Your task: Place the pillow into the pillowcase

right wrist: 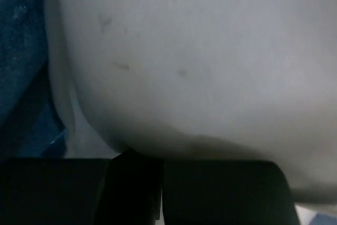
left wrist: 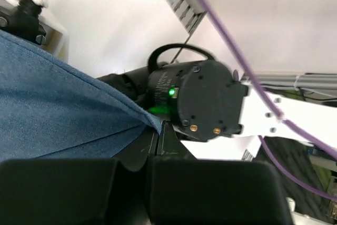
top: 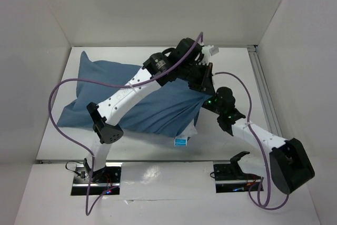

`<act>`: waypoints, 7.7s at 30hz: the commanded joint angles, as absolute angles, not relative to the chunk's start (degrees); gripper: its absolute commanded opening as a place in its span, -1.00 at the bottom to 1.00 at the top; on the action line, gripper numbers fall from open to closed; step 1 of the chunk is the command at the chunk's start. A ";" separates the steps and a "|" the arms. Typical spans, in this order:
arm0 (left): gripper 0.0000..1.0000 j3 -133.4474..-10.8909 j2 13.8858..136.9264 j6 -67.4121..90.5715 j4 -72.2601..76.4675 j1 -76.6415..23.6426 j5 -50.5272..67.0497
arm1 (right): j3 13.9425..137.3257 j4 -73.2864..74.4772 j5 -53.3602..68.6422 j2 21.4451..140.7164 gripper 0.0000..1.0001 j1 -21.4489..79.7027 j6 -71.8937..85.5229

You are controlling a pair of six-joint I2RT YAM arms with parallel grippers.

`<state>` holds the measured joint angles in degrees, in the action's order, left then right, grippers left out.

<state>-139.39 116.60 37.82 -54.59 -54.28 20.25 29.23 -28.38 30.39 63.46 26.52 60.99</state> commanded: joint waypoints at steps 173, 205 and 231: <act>-1.00 -93.24 77.96 39.02 -23.55 -46.32 12.47 | 41.32 8.70 6.95 55.08 0.17 30.07 37.96; -1.00 -138.96 95.23 31.11 -36.63 -51.33 22.41 | 48.85 -7.07 34.63 62.97 -1.00 31.12 43.56; 0.22 -117.18 102.32 22.50 -42.01 -43.13 5.04 | 42.71 16.68 22.33 64.61 0.55 -5.44 40.44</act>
<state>-120.90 109.65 27.20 -40.97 -38.33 14.09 39.86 7.11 25.21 68.95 -2.85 46.46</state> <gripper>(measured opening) 0.647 0.774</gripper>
